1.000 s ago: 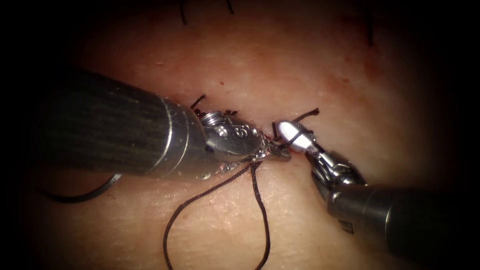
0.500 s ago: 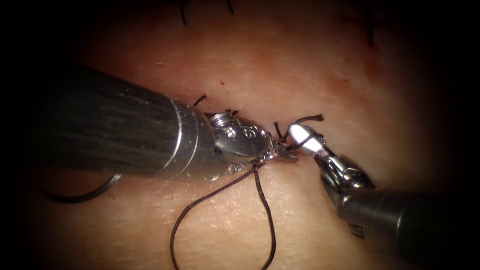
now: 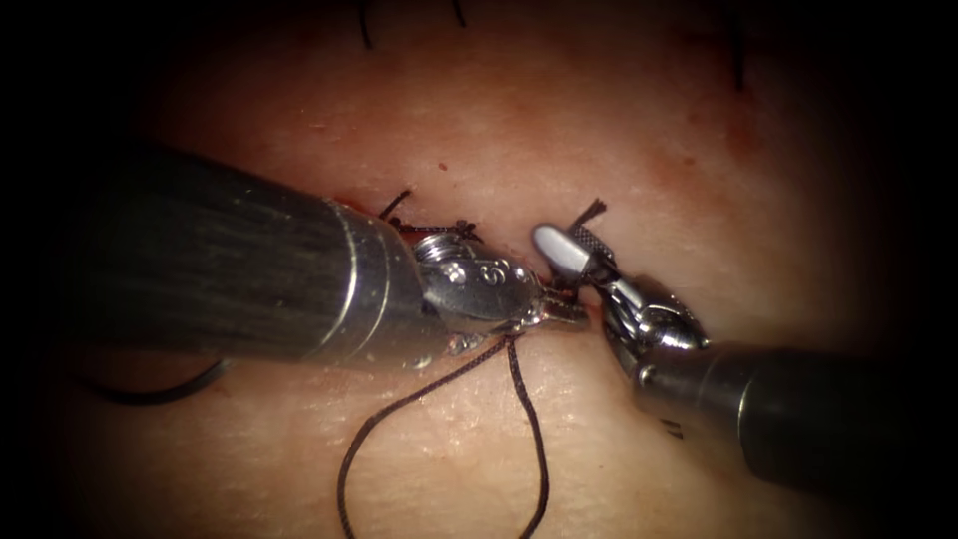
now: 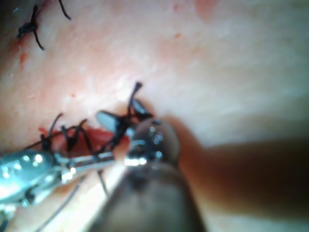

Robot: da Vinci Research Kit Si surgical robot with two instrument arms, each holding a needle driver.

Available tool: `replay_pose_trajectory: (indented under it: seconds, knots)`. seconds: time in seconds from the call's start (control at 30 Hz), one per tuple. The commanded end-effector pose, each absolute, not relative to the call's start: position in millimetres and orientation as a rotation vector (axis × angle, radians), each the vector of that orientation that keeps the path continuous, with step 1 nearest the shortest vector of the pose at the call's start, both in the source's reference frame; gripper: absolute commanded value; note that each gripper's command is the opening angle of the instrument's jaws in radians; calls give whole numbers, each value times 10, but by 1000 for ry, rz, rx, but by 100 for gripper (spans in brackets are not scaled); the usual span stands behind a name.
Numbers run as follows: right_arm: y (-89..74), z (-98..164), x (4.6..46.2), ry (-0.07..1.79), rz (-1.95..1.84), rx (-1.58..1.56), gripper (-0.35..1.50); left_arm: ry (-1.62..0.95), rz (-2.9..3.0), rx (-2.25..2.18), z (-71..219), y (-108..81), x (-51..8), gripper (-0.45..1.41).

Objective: Wound Closure
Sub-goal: Grip the short end of the thread using the right gripper, then pull the knot tight by pulling down with the right gripper and up with the left gripper

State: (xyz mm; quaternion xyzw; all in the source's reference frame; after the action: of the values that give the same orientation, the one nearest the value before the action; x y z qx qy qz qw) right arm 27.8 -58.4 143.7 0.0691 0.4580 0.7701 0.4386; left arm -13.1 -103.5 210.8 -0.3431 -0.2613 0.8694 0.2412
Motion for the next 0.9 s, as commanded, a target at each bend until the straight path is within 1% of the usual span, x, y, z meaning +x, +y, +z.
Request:
replay_pose_trajectory:
  seconds: [0.03, 0.07, 0.13, 0.17, 0.2, 0.5, 0.9]
  knots:
    - [-586, 1442, 287, 1138, 1898, 173, 123, -720, 2377, -941, 2114, -1042, -135, -45]
    - [-586, 1441, 287, 1138, 1882, 176, 106, -719, 2378, -942, 2115, -1043, -135, -45]
    - [-589, 1440, 286, 1127, 1876, 191, 58, -719, 2378, -942, 2115, -1043, -135, -45]
    - [-590, 1439, 287, 1110, 1877, 196, -4, -719, 2378, -942, 2115, -1043, -135, -45]
    - [-592, 1438, 286, 1106, 1877, 197, -35, -719, 2378, -942, 2115, -1043, -135, -45]
    - [-595, 1410, 284, 1135, 1886, 181, -35, -727, 2383, -948, 2117, -1041, -127, -45]
    - [-618, 1342, 300, 1182, 1749, 74, -35, -710, 2351, -894, 2136, -975, -70, -45]
